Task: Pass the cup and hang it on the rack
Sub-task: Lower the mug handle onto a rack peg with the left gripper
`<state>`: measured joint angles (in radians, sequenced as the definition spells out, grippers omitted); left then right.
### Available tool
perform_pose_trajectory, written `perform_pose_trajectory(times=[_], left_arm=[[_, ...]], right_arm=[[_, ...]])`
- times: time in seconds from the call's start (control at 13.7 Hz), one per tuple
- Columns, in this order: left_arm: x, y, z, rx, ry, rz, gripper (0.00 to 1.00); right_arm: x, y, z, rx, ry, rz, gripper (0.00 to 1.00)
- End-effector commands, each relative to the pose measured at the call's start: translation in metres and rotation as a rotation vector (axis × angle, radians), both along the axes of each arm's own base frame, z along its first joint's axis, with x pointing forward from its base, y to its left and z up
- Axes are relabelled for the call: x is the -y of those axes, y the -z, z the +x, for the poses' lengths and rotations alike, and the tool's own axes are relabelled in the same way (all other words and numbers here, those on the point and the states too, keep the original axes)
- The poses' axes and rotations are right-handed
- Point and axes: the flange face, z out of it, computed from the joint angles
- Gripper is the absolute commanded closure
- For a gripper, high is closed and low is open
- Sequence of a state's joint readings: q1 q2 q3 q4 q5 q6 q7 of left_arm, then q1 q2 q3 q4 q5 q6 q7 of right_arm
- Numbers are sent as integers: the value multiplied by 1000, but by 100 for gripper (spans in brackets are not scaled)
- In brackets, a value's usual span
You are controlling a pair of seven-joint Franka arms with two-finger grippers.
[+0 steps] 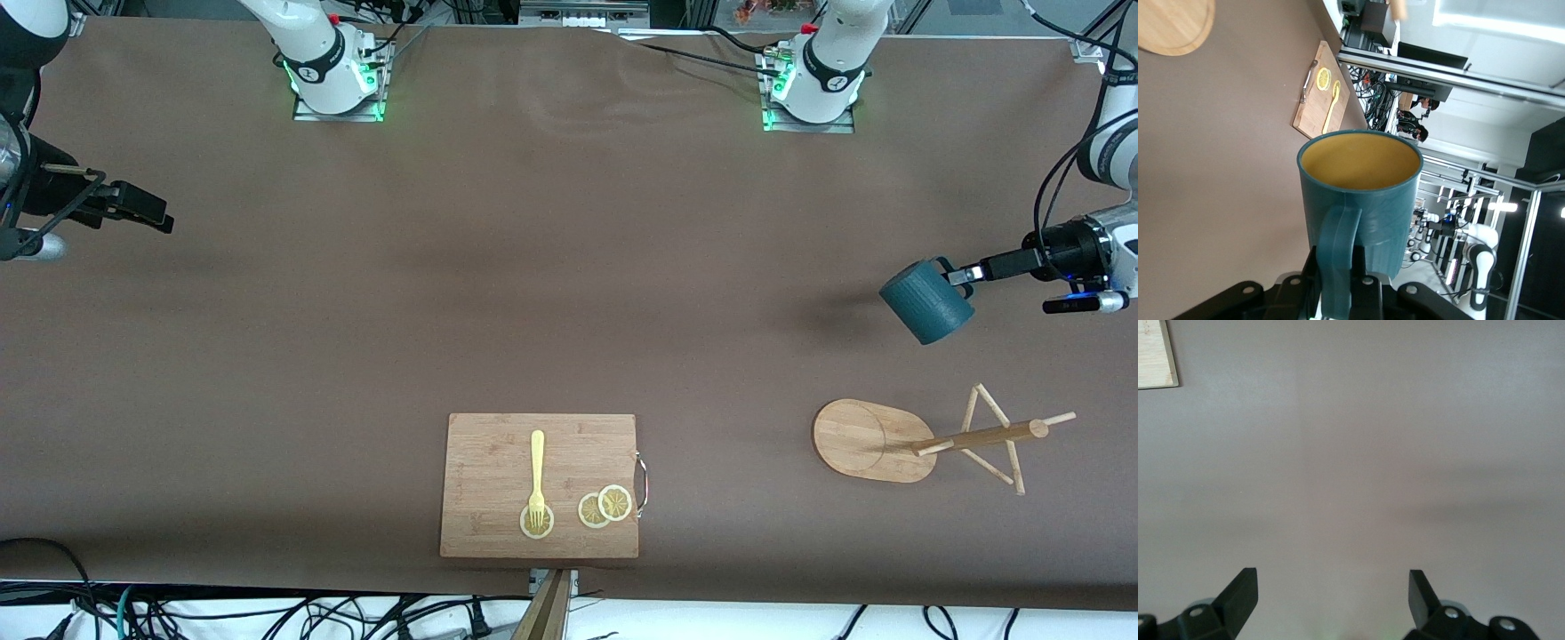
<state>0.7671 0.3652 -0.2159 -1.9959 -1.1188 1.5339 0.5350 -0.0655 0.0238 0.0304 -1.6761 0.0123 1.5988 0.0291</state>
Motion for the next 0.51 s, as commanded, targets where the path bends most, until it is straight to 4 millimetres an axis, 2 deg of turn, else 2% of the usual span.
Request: perform_pose_trajectory(times=[0.0,0.22,0.44], left_arm=[[-15,8,13,-105,0,-64,100],[-17,-10,28,-207,-9,-82,100],[-18,-13,38,-229,-22,-100,100]], right_arm=[[-1,-7,0,-4,3,14,0],[-3,-7,0,-3,0,14,0],[-2,-7,0,-4,1,14,0]])
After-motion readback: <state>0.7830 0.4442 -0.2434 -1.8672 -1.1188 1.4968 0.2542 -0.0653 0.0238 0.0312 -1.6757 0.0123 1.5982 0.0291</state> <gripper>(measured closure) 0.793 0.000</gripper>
